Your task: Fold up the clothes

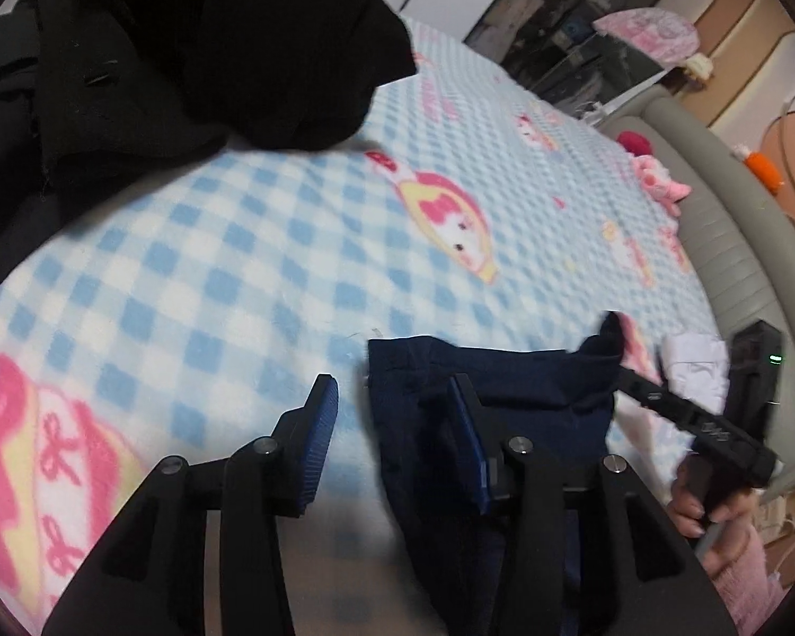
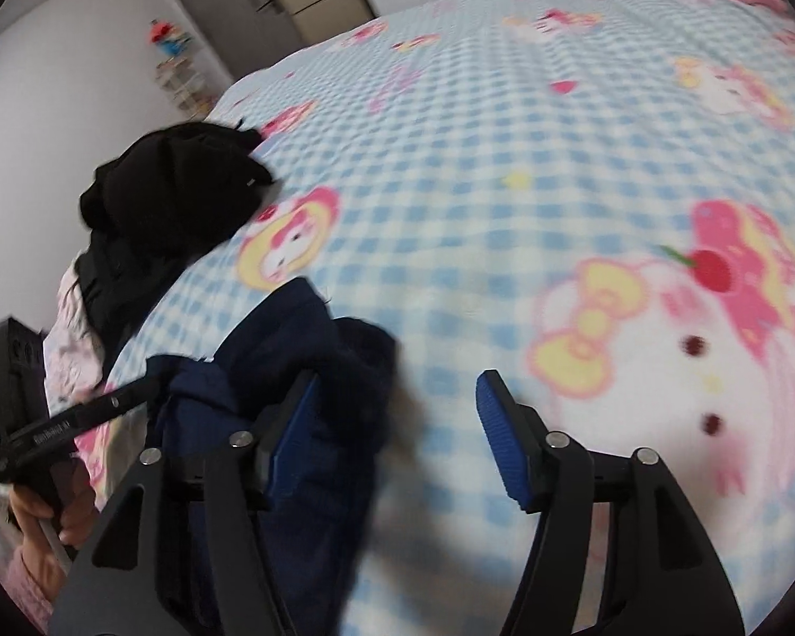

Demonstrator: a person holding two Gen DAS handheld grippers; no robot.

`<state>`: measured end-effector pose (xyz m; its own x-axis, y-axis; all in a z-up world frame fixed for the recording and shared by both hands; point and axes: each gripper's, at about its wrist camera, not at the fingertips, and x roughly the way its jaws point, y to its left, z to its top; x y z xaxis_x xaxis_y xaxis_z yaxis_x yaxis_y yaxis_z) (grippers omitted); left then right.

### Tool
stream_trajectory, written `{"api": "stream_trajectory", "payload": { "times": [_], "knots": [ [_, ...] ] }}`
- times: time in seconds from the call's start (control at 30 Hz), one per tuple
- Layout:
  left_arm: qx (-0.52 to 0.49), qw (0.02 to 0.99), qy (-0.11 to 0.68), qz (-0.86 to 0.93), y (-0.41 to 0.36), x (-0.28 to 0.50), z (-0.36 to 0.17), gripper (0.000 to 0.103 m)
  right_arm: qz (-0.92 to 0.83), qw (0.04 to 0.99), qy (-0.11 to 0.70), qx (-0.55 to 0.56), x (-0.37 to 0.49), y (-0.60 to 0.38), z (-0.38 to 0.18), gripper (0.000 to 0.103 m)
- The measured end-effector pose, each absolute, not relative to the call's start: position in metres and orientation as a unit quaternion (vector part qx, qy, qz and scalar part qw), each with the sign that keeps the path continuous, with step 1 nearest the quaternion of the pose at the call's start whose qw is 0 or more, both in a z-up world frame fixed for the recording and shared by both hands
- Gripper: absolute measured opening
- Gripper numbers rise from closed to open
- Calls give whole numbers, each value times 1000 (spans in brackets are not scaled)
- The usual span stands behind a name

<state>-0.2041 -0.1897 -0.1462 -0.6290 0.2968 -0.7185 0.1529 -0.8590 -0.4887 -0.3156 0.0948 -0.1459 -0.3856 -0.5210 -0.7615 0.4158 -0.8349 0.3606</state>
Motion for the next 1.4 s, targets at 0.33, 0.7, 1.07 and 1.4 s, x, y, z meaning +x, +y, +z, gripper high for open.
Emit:
{"api": "stream_trajectory", "payload": {
  "times": [0.33, 0.7, 1.07, 1.4],
  "knots": [
    [-444, 94, -226, 862, -149, -214, -150, 10, -814, 305, -99, 485, -315, 99, -160, 12],
    [-473, 77, -192, 856, -142, -234, -159, 20, -872, 162, -24, 461, -319, 136, -137, 21],
    [-461, 122, -289, 830, -167, -235, -171, 39, -812, 243, -57, 528, -346, 115, -177, 52],
    [-446, 48, -261, 855, -167, -220, -151, 29, -822, 211, -164, 503, -347, 160, -164, 47]
  ]
}}
